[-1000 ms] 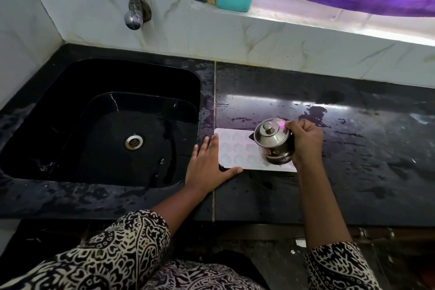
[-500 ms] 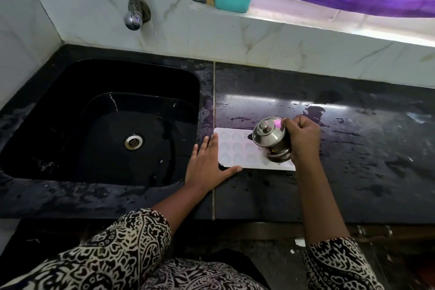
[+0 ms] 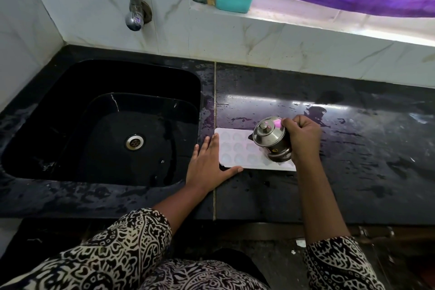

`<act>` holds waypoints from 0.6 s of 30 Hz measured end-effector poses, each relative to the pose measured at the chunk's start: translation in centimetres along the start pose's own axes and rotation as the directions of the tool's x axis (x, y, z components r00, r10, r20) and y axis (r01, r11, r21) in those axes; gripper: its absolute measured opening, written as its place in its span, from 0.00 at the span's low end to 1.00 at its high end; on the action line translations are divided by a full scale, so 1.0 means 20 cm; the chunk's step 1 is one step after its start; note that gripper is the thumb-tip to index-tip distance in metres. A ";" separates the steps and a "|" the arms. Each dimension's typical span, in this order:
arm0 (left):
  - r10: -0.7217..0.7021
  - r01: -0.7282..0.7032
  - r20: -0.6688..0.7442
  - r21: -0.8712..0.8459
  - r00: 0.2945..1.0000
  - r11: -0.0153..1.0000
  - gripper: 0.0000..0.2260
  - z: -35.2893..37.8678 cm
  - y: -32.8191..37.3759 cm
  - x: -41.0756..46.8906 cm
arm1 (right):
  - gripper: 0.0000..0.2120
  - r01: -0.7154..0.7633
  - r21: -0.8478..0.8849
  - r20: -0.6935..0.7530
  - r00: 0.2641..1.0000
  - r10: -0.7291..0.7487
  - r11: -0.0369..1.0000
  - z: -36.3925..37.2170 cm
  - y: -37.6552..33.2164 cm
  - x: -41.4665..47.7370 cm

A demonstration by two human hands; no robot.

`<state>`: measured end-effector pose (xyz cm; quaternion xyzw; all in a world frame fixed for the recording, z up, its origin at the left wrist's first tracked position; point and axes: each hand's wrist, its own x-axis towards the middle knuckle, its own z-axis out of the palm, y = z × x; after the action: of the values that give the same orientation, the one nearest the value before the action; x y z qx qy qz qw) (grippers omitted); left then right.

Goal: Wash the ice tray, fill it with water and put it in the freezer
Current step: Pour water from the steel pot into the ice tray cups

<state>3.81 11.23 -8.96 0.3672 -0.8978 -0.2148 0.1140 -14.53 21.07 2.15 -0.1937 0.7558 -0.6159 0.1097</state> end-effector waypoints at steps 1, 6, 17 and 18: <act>0.000 0.000 0.000 -0.001 1.000 1.000 0.53 0.00 0.00 0.00 | 0.15 0.004 0.001 0.000 1.000 -0.004 1.000 0.00 0.00 0.00; -0.004 0.004 -0.002 -0.004 1.000 1.000 0.53 0.00 0.00 0.00 | 0.15 0.012 0.001 0.006 1.000 -0.012 1.000 0.00 0.00 0.01; -0.008 0.008 -0.006 -0.015 1.000 1.000 0.53 0.00 0.00 0.00 | 0.17 -0.010 0.066 0.019 1.000 0.009 0.998 -0.02 0.01 0.02; -0.008 0.008 -0.004 -0.013 1.000 1.000 0.53 0.00 0.00 0.00 | 0.17 -0.018 0.078 0.018 1.000 0.016 0.997 -0.02 0.02 0.02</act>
<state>3.85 11.29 -8.94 0.3705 -0.8947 -0.2202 0.1174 -15.06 21.36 1.97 -0.1882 0.7318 -0.6422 0.1289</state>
